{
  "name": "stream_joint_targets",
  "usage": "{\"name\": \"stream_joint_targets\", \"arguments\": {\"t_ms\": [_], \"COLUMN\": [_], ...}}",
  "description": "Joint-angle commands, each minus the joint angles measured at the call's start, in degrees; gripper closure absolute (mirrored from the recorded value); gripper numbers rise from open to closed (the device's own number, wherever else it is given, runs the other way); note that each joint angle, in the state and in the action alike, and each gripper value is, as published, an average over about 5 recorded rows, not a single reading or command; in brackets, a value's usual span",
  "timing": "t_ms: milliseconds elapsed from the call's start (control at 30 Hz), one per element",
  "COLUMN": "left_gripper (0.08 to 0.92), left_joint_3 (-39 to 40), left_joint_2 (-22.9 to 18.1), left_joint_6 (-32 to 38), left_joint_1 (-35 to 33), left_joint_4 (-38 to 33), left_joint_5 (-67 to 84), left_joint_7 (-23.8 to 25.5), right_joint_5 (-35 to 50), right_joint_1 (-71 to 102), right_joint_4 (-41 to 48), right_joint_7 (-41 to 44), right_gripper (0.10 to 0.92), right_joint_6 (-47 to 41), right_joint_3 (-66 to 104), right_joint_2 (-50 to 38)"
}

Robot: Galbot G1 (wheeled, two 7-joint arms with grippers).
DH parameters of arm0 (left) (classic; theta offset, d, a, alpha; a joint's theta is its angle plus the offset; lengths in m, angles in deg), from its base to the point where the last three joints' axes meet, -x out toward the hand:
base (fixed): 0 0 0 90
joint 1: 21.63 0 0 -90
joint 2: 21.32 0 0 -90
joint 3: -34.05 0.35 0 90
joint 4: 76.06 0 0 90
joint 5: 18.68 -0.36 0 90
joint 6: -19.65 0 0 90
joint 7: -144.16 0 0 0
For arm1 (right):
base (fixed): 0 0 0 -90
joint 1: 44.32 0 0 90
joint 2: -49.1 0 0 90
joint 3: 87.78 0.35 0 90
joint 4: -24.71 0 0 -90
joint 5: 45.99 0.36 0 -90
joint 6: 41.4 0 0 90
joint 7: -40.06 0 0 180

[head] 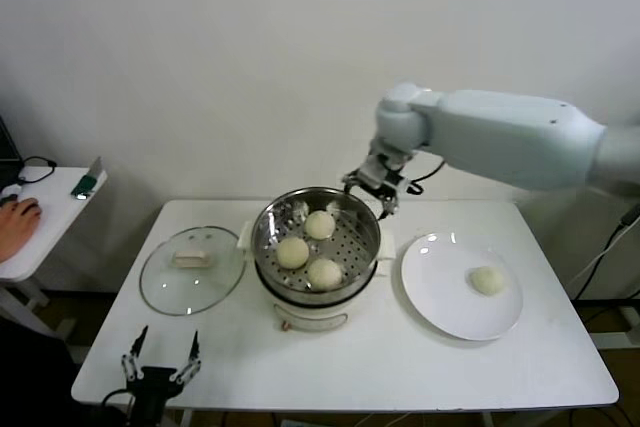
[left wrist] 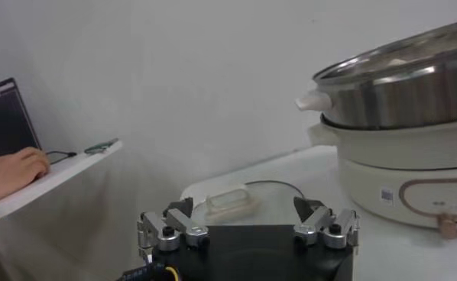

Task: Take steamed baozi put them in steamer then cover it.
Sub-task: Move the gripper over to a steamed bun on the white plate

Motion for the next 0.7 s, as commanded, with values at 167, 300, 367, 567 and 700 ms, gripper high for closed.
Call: {"name": "stream_joint_targets", "arguments": {"t_ms": [167, 300, 367, 567, 700], "left_gripper": [0.177, 0.177, 0.177, 0.177, 0.177], "left_joint_3": [-0.4, -0.4, -0.5, -1.1, -1.3], "left_joint_2": [0.8, 0.7, 0.7, 0.6, 0.4], "left_joint_6": [0.8, 1.7, 1.8, 1.8, 1.7], "left_joint_1": [0.3, 0.3, 0.3, 0.1, 0.2], "left_joint_4": [-0.4, -0.7, -0.8, -0.8, -0.6], "left_joint_5": [1.8, 3.3, 3.6, 3.7, 3.7], "left_joint_7": [0.6, 0.9, 0.9, 0.8, 0.2], "right_joint_5": [3.8, -4.4, -7.1, -12.5, -15.1], "right_joint_1": [18.2, 25.5, 28.3, 34.0, 36.4], "right_joint_4": [4.2, 8.7, 11.1, 17.3, 20.4], "right_joint_7": [1.2, 4.0, 4.4, 4.5, 4.3], "right_gripper": [0.203, 0.203, 0.203, 0.203, 0.203], "right_joint_6": [-16.1, -13.4, -12.4, -10.2, -9.4], "right_joint_3": [10.5, 16.6, 18.6, 23.1, 25.0], "right_joint_2": [-24.5, -24.7, -24.1, -20.8, -18.5]}}
